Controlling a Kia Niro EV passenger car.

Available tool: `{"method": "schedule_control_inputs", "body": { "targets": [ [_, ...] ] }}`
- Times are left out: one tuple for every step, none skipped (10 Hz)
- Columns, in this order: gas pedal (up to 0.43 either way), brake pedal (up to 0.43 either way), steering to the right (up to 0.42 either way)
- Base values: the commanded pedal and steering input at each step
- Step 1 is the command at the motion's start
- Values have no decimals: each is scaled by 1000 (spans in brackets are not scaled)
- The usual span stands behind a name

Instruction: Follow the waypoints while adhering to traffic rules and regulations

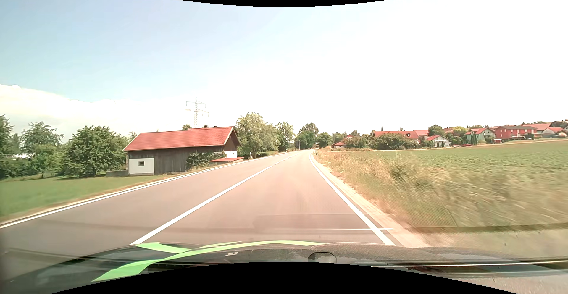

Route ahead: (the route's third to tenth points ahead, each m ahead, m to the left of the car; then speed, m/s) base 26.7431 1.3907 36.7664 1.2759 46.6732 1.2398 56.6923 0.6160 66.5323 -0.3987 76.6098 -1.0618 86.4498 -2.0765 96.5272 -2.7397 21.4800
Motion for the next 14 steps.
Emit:
{"method": "schedule_control_inputs", "body": {
  "targets": [
    [0, 0, -2],
    [0, 0, -2],
    [0, 0, -2],
    [0, 0, -1],
    [0, 0, -2],
    [0, 0, 0],
    [0, 0, 0],
    [0, 0, 0],
    [0, 0, 2],
    [0, 0, 3],
    [0, 0, 3],
    [0, 0, 3],
    [0, 0, 3],
    [0, 0, 3]
  ]
}}
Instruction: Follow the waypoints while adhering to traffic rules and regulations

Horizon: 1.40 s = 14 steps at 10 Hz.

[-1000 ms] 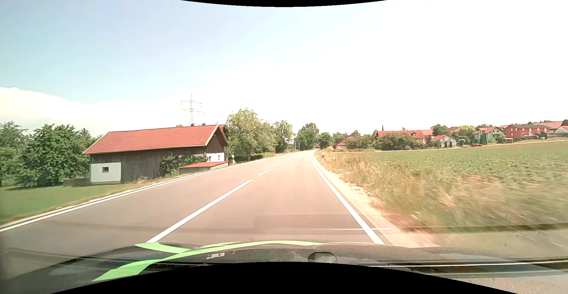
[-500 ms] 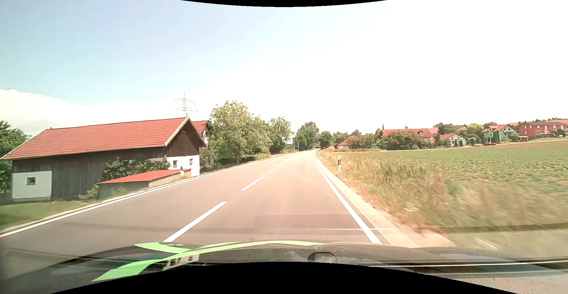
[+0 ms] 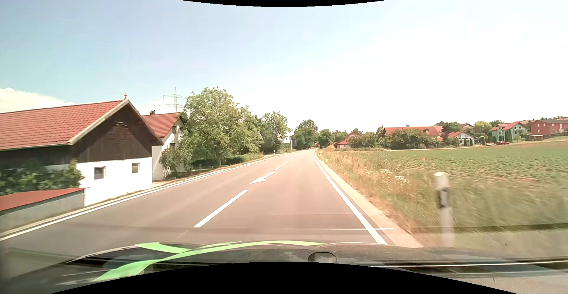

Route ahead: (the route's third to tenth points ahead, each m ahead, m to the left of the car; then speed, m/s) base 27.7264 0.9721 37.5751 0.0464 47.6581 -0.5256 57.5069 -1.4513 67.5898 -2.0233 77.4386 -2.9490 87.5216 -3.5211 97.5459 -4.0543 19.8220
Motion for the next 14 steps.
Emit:
{"method": "schedule_control_inputs", "body": {
  "targets": [
    [0, 0, 4],
    [0, 0, 4],
    [0, 0, 5],
    [0, 0, 5],
    [0, 0, 5],
    [0, 0, 5],
    [0, 0, 5],
    [0, 0, 6],
    [0, 0, 7],
    [0, 0, 7],
    [0, 0, 6],
    [0, 0, 6],
    [0, 0, 6],
    [0, 0, 4]
  ]
}}
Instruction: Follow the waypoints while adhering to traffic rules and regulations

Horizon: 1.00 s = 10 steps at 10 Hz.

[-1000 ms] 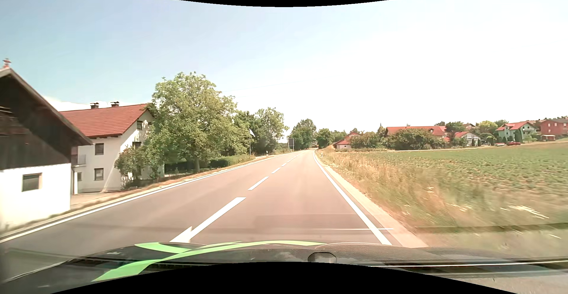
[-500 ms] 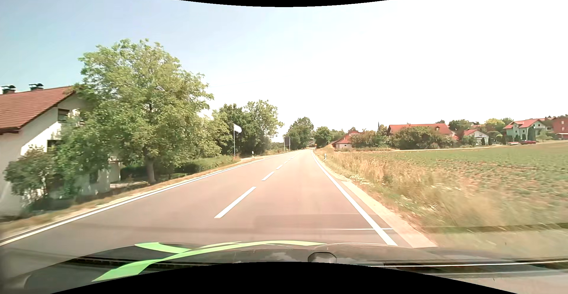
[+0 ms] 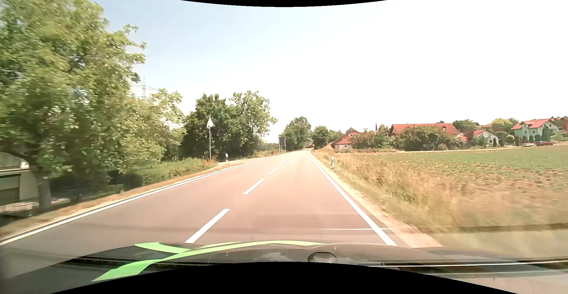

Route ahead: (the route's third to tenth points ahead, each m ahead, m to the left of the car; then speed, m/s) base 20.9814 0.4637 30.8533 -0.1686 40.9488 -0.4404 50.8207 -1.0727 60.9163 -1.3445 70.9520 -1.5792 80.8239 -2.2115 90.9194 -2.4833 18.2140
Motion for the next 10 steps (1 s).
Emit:
{"method": "schedule_control_inputs", "body": {
  "targets": [
    [0, 0, 0],
    [0, 0, 0],
    [0, 0, 0],
    [28, 0, 0],
    [59, 0, 1],
    [59, 0, 3],
    [79, 0, 3],
    [98, 0, 3],
    [110, 0, 3],
    [110, 0, 3]
  ]
}}
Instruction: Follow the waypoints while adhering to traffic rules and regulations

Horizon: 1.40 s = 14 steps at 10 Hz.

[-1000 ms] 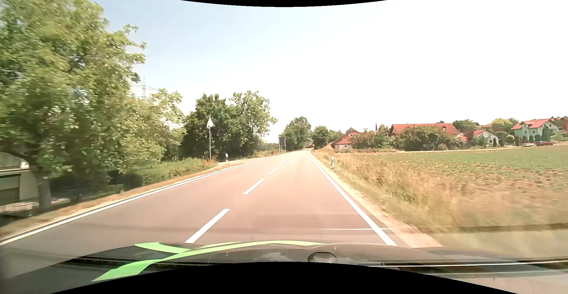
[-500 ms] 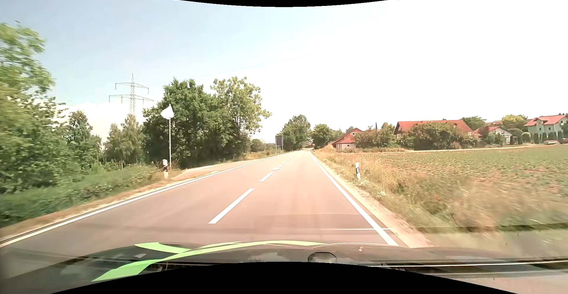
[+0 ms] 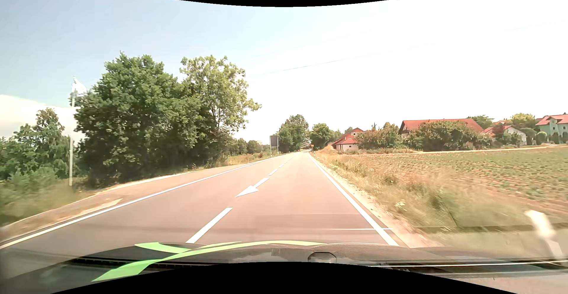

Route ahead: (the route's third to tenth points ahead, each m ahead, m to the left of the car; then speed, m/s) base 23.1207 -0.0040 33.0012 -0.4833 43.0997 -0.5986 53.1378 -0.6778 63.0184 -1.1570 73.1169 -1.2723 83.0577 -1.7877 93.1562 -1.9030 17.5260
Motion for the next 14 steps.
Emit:
{"method": "schedule_control_inputs", "body": {
  "targets": [
    [110, 0, 3],
    [110, 0, 3],
    [110, 0, 2],
    [110, 0, 0],
    [110, 0, 0],
    [110, 0, -1],
    [110, 0, -2],
    [110, 0, -2],
    [110, 0, -2],
    [98, 0, -3],
    [98, 0, -4],
    [98, 0, -6],
    [98, 0, -9],
    [98, 0, -10]
  ]
}}
